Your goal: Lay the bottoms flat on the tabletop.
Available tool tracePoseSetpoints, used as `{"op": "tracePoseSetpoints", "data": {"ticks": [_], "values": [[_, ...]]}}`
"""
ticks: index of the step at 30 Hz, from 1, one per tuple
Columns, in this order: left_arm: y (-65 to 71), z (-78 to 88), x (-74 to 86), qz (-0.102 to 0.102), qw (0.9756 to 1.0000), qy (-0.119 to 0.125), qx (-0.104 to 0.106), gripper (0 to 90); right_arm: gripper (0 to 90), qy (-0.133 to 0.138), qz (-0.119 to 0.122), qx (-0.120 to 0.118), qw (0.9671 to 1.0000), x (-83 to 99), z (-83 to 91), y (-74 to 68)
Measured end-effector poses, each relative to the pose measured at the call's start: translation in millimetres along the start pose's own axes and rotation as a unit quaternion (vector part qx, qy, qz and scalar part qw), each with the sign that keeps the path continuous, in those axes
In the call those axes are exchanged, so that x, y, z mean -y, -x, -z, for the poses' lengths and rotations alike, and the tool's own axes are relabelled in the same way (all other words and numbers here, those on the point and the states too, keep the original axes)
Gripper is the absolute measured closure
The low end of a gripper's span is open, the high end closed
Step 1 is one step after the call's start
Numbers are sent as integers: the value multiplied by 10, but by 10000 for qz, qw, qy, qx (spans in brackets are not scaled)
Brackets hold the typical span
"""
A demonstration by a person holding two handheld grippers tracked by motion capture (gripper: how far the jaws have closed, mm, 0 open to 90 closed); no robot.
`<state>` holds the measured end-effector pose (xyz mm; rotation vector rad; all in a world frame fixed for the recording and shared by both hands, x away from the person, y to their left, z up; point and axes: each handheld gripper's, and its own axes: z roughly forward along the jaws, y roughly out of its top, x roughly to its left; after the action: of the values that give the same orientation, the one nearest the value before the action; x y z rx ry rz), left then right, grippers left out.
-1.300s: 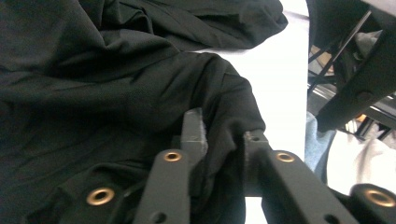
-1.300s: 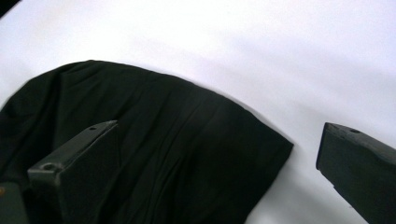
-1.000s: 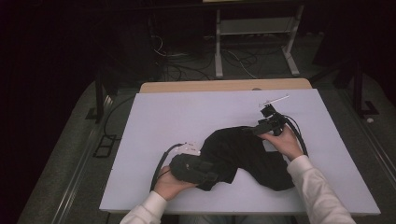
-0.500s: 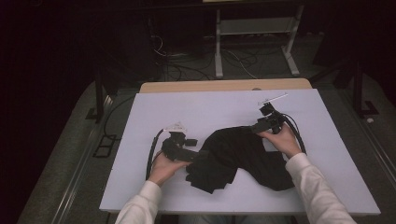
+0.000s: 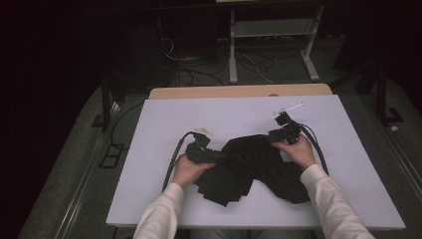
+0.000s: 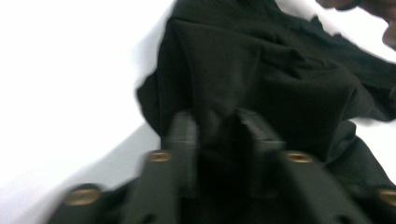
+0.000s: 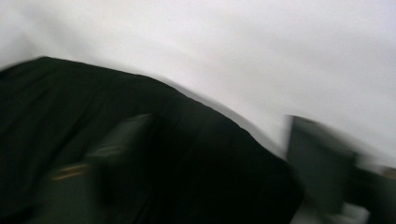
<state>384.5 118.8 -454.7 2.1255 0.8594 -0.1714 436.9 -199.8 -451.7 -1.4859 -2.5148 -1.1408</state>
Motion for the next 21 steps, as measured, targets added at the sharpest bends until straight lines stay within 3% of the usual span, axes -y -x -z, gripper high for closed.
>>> {"op": "tracePoseSetpoints", "data": {"ticks": [1,2,3,4,5,9,13,14,17,21], "values": [[0,0,0,0,10000,0,0,771,519,-20,-29,-132,9999,2,0,9],[2,-10,-4,-51,10000,-25,23,771,519,-20,-29,-132,9999,2,0,9],[13,-1,-36,-167,9999,-31,-1,870,770,-137,-47,-333,9993,6,-11,15],[13,-1,-36,-167,9999,-31,-1,877,770,-137,-47,-333,9993,6,-11,15],[29,34,-101,-287,9995,-71,-58,882,852,-127,8,-396,9991,-3,13,8],[44,160,-272,-514,9983,-140,-245,886,860,107,33,-324,9994,-77,162,-2],[75,350,-520,-674,9964,-25,-513,886,860,267,-25,-365,9990,-216,381,9],[75,350,-520,-674,9964,-25,-513,886,860,267,-25,-365,9990,-216,381,9],[152,556,-800,-927,9927,120,-764,886,860,611,-17,-297,9977,-386,641,-32],[236,704,-990,-1050,9899,232,-923,886,862,787,42,-264,9965,-509,808,-71]]}}
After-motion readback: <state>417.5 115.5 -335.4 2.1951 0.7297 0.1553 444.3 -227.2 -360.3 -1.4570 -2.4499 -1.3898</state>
